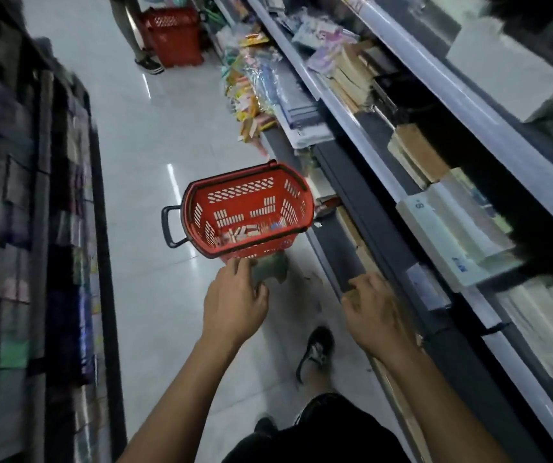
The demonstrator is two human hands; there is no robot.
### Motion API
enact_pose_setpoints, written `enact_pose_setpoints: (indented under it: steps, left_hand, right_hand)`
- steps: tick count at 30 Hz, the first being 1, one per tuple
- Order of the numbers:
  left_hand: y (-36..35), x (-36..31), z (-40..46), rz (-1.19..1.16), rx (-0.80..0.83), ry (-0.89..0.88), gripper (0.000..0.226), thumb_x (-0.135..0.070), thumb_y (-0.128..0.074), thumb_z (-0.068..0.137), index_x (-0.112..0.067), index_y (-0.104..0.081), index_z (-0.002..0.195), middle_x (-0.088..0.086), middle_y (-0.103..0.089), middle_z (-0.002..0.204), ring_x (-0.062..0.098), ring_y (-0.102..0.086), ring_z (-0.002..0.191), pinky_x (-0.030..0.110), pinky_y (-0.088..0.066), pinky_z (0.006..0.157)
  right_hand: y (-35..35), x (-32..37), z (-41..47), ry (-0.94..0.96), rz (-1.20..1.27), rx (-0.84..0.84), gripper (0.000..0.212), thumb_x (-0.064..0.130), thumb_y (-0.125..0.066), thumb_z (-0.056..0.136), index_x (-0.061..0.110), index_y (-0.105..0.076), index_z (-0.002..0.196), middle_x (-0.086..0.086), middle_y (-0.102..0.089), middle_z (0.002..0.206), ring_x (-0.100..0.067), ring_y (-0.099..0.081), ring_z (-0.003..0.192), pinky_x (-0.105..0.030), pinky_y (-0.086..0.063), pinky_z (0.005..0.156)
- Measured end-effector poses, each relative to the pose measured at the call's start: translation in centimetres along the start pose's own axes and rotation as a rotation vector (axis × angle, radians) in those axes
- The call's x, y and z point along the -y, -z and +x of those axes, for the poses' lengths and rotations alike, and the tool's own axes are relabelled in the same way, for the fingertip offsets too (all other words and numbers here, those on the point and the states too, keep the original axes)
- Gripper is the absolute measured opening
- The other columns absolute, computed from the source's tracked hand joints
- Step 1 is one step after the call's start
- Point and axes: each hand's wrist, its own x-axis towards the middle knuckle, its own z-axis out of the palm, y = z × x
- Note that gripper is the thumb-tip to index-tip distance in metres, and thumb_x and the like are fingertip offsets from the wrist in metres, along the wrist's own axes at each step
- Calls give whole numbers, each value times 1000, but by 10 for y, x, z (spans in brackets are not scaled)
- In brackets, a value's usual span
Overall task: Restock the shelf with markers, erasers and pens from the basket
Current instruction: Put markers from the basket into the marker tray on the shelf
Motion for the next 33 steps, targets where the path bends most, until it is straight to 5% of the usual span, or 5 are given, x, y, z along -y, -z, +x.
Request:
enact_pose_setpoints:
  steps: [17,33]
  left_hand:
    - [-2,6,188,56,-33,312,41,-39,-59,96,-26,-54,134,-3,-61,127,20,-63,108,37,-59,81]
    - [-11,140,332,-72,139,422,34,-36,-55,99,-25,-54,131,-2,-60,125,19,-61,109,39,-57,84]
  right_hand:
    - [6,49,288,287,-10,262,30,34,-54,98,22,-59,125,4,-54,125,-18,-50,118,-38,-50,93]
    - [-105,162,414,355,-165,565,37,40,-55,101,21,-58,132,4,-57,122,-14,-51,117,-35,-46,104]
